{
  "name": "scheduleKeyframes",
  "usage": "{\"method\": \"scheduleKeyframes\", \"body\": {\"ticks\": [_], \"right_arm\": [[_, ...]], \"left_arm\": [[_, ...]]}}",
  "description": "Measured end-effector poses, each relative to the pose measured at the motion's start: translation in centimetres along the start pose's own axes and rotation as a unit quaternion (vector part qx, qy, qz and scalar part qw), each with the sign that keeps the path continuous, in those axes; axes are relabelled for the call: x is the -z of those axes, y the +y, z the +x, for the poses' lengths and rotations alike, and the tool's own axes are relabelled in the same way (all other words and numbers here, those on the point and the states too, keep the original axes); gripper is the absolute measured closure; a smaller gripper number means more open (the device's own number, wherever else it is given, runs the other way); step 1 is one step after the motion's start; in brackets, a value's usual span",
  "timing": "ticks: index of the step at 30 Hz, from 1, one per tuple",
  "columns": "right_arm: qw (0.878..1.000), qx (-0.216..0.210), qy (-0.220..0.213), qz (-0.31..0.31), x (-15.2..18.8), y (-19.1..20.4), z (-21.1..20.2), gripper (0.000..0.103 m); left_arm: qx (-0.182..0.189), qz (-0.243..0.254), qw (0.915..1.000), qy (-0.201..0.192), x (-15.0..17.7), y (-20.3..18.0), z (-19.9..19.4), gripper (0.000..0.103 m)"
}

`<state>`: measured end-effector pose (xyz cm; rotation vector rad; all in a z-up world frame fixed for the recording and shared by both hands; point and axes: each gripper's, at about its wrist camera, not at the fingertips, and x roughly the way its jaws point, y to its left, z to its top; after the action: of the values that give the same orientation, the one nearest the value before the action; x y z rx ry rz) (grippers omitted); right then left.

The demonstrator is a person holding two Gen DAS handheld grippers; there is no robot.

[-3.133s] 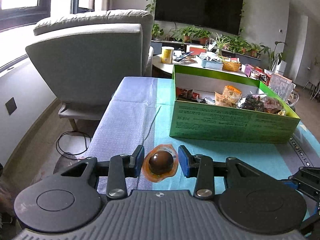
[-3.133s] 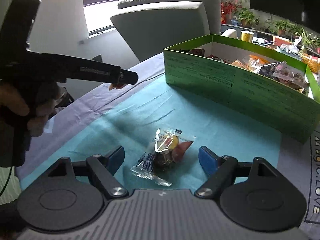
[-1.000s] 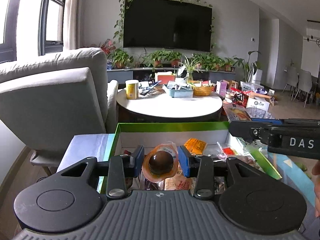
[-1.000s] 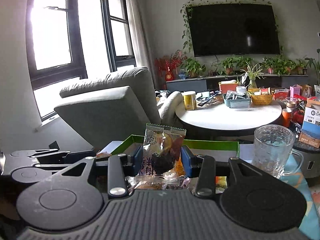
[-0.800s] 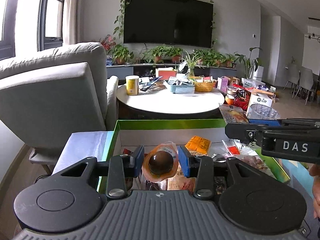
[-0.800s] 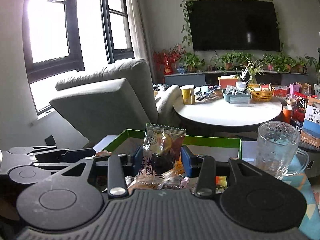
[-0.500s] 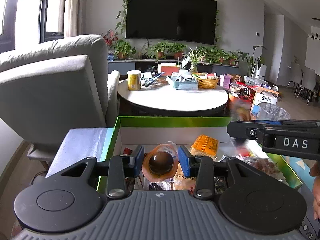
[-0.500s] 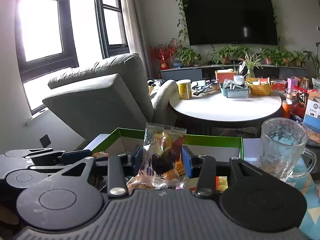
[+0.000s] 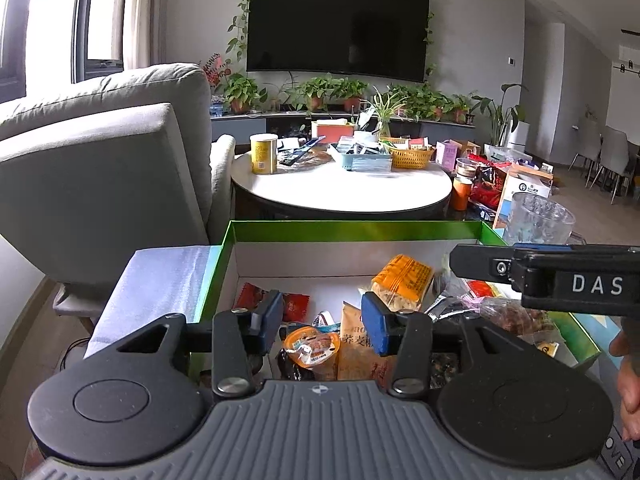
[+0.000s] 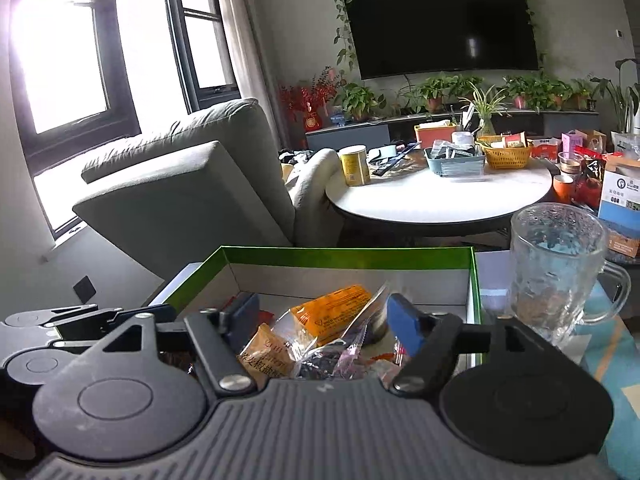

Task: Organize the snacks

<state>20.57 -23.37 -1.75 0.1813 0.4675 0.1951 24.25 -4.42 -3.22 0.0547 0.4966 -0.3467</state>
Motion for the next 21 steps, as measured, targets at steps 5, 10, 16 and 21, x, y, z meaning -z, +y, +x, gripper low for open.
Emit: {"method": "scheduleKeyframes", "body": {"ticks": [5, 10, 16, 21], "right_arm": [[1.0, -0.002, 0.006, 0.003, 0.2, 0.2, -0.4, 0.029], [1.0, -0.005, 0.009, 0.004, 0.5, 0.5, -1.2, 0.029], [1.0, -0.012, 0.004, 0.009, 0.9, 1.2, -2.8, 0.022], [1.0, -0.013, -0.002, 0.01, 1.5, 1.9, -4.5, 0.018]], "left_arm": [[-0.009, 0.008, 0.9999, -0.007, 0.3, -0.4, -1.1, 0.06], [-0.012, 0.012, 0.9997, -0.018, 0.6, -0.8, -2.8, 0.055], [-0.023, 0.012, 0.9993, -0.028, 0.8, -1.1, -4.7, 0.05], [-0.054, 0.008, 0.9981, -0.03, 1.5, -1.5, -6.6, 0.032]]}}
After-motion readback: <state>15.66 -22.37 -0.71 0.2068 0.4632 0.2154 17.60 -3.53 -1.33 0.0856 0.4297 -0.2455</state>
